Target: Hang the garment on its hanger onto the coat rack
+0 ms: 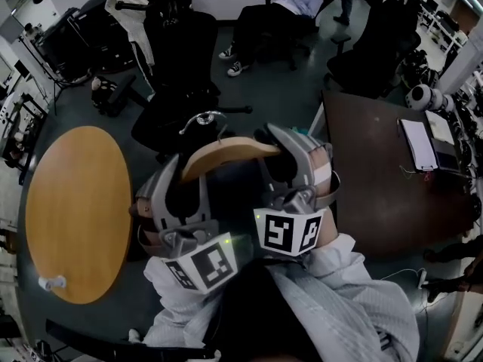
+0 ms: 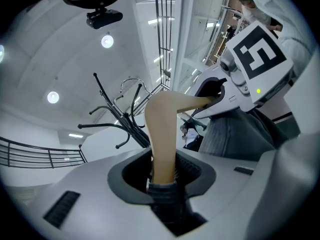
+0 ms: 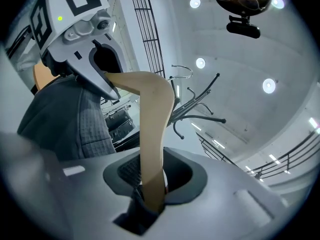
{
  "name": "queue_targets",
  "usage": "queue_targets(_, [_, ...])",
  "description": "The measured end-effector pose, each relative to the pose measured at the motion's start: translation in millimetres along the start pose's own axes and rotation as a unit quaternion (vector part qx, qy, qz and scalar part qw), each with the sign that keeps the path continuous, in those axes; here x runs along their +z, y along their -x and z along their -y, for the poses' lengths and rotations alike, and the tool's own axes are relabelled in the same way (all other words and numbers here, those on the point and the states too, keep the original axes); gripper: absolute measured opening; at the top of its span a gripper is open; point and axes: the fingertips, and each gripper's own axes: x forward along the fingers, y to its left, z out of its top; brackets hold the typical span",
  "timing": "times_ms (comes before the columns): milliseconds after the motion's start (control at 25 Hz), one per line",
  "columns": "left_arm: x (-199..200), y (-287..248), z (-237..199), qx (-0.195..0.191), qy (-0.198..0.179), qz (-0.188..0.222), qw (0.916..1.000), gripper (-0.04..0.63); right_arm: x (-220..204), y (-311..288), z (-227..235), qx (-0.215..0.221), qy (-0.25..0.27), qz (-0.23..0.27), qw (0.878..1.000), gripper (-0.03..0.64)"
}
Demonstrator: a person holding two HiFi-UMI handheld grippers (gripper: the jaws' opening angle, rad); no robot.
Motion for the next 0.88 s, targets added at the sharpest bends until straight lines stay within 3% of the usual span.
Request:
queue_targets(520, [-10,-91,-65,0.043,-0.022,0.069,0.9964,0.118,16,-102,34,-0.067,0.010,0.030,0.997,0.095])
queue_targets(880, [-22,-141,-74,0.042,-0.015,0.051,0.9977,0.118,3,-154,43,-0.057,0.007,0.037,0.998,0.098])
